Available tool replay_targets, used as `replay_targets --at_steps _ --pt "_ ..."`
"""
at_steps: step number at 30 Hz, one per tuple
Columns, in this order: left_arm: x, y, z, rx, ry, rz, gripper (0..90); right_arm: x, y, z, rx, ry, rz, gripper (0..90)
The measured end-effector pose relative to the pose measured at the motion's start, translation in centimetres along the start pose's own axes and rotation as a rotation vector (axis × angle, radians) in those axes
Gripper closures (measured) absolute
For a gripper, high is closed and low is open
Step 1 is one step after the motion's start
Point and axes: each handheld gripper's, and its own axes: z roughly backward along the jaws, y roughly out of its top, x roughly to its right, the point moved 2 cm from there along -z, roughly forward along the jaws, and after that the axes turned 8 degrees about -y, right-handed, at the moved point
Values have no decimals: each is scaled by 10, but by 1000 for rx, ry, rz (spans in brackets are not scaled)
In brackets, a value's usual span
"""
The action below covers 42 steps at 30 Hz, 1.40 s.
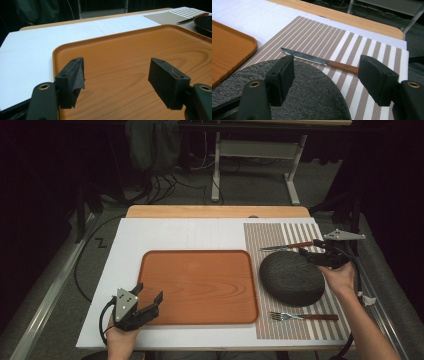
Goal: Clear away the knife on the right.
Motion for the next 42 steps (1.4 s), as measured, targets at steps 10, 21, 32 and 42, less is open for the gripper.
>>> replay_targets --at_steps 10,21,32,42 --pt "-3 0 2 3 12 12 293 7 8 -11 -43 18 29 377" --pt "-6 -1 4 7 28 22 293 19 15 -31 -103 -1 47 380" --pt "-7 -2 5 6 43 38 293 30 16 -58 -190 -28 29 413" --pt "-8 -3 6 5 63 50 293 36 16 -80 -249 6 22 423"
